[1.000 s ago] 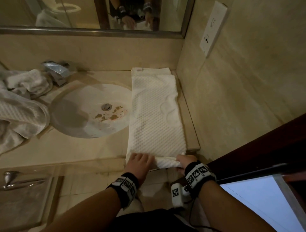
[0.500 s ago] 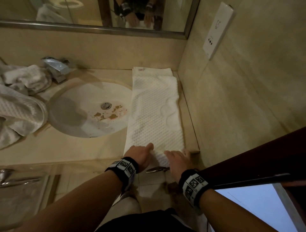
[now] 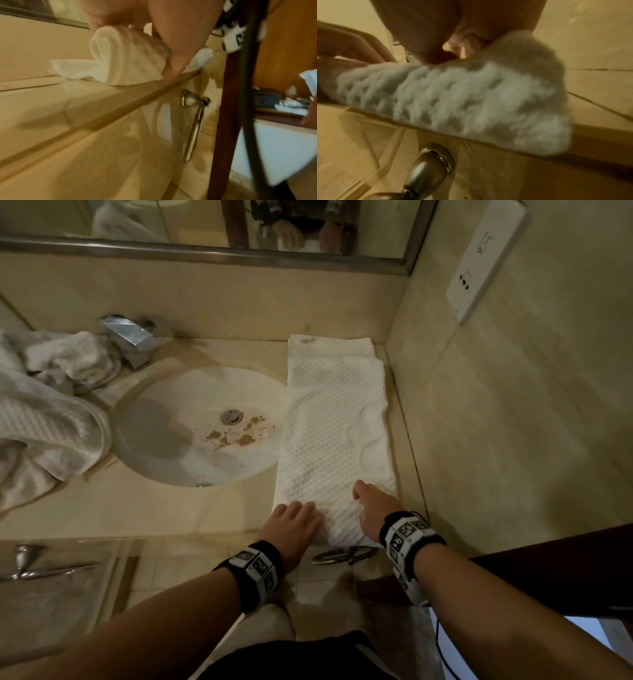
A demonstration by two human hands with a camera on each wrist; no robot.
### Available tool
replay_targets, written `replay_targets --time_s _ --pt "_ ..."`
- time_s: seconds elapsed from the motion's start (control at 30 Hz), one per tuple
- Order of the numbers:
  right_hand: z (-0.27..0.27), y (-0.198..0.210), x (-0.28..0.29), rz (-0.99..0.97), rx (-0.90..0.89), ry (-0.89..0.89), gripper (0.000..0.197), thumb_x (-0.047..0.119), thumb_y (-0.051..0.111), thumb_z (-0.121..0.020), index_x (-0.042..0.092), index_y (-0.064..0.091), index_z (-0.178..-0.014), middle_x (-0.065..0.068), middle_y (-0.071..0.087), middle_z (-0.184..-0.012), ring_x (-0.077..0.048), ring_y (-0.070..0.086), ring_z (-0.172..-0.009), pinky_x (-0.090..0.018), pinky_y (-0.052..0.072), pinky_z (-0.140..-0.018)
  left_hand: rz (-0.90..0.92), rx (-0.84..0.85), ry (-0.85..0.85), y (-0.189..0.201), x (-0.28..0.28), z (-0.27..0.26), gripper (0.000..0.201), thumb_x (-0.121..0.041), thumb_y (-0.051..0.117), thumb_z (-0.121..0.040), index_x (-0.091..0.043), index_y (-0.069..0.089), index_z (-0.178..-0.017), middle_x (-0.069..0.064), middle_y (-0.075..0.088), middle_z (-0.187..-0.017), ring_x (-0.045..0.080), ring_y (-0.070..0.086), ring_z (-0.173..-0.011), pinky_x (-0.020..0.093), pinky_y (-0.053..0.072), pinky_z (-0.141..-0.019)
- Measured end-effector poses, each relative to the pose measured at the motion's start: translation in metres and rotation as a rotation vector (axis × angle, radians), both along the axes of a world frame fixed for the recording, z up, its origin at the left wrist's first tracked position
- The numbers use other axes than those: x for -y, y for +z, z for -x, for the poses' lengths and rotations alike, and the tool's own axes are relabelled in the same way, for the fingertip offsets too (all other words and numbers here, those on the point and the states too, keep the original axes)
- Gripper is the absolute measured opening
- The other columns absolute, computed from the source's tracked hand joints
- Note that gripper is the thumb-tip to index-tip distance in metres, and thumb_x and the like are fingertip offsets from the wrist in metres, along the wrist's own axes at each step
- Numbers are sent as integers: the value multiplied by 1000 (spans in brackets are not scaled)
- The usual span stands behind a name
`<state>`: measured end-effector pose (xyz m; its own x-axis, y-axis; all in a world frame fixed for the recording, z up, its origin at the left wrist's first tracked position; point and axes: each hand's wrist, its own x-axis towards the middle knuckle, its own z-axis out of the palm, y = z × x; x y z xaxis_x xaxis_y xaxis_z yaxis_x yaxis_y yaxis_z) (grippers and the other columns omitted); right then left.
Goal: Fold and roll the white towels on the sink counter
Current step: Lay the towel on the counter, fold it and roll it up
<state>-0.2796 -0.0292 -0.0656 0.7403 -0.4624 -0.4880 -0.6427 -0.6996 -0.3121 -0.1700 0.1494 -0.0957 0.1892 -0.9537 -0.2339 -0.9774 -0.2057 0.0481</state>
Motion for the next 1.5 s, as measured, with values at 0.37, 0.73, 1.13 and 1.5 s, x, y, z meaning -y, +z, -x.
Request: replay_targets --time_s 0.37,0.73,1.13,1.5 --pt "31 -16 -24 389 41 221 63 25 73 -61 16 57 -121 -5 61 -120 -26 59 -110 -44 42 -98 -115 -286 260 25 49 -42 33 -35 49 -88 -22 48 -118 7 62 -113 26 56 -99 36 46 -83" --pt "-27 0 37 354 92 111 48 17 57 -82 16 46 -129 -8 55 -120 -31 53 -110 -41 41 -89 50 -506 756 16 43 -80 39 -47 46 -94 -21 44 -123 11 57 -118 29 56 -101 37 47 -83" --pt "-4 -9 18 474 -67 198 64 36 59 -84 16 34 -139 -4 39 -143 -24 33 -133 -42 29 -103 47 -55 140 10 38 -61 52 -28 53 -87 -19 39 -137 4 40 -145 26 37 -132 39 24 -111" --pt "-36 22 13 417 -210 72 47 36 49 -87 20 45 -131 -7 43 -135 -26 39 -126 -49 28 -105 40 -428 414 29 56 -74 33 -25 48 -90 -21 41 -122 4 52 -118 24 57 -93 33 47 -78"
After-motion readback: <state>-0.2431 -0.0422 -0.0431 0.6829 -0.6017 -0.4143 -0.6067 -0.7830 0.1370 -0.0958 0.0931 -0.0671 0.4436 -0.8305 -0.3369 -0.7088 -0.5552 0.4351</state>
